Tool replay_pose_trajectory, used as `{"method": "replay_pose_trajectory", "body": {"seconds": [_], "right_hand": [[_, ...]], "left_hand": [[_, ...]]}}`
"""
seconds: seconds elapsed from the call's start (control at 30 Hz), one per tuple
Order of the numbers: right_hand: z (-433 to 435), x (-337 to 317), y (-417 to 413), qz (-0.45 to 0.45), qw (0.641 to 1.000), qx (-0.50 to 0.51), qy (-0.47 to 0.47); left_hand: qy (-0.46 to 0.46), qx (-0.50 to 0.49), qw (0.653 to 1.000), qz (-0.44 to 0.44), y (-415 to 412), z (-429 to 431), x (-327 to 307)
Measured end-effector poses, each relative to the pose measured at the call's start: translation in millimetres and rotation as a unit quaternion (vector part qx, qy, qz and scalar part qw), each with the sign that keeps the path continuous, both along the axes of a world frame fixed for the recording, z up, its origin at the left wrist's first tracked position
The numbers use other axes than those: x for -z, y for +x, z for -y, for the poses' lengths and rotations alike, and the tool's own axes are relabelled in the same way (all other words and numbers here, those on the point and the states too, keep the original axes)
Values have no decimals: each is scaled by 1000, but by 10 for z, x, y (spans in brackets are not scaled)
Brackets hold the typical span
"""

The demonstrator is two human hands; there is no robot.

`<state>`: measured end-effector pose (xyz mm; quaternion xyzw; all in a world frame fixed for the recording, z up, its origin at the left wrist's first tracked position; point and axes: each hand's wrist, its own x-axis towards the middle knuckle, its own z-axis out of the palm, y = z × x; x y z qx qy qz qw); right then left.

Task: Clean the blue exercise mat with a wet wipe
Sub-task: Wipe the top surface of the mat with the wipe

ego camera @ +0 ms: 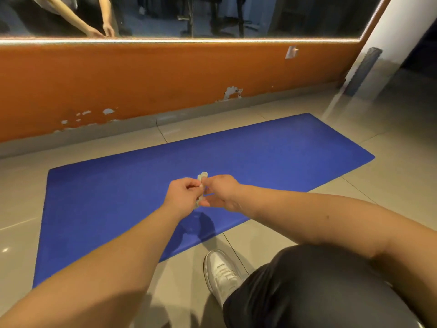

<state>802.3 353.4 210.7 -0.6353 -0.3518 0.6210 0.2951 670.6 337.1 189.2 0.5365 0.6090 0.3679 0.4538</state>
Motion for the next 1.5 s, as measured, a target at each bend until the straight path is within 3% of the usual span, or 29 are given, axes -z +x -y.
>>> {"method": "replay_pose_trajectory", "body": {"seconds": [0.2, 0.37, 0.5, 0.83, 0.93, 1.0, 1.1, 1.2, 1.3, 1.37, 1.5], "right_hand": [[5, -133, -4, -28, 998, 15, 46], [-115, -182, -118, 48, 997, 9, 58], [-374, -6, -123, 160, 983, -19, 87], [-687, 1702, 106, 471, 859, -179, 91], [-572, 2162, 182, 498, 839, -198, 90], [-402, 2430, 147, 528, 806, -249, 99], [-150, 2755, 76, 502, 778, -365, 97], [-101, 2839, 30, 551, 747, -369, 54], [-104, 2899, -53, 570, 742, -350, 41], [19, 2962, -175, 565, 717, -394, 106], [355, 3050, -429, 464, 688, -500, 250]], "left_hand": [[17, 20, 1000, -16, -43, -86, -2], [36, -3, 999, 12, -195, -58, -34], [17, -34, 999, -3, -400, -175, 170], [-126, -31, 986, -104, -799, -328, 1668], [-147, 15, 965, -215, -855, -404, 2055], [-147, 39, 941, -303, -891, -408, 2217], [-156, 82, 880, -441, -967, -363, 2361], [-191, 115, 831, -509, -1046, -352, 2451], [-231, 109, 836, -486, -1109, -372, 2516], [-239, 102, 842, -474, -1130, -355, 2525], [-227, 96, 847, -471, -1121, -334, 2525]]}}
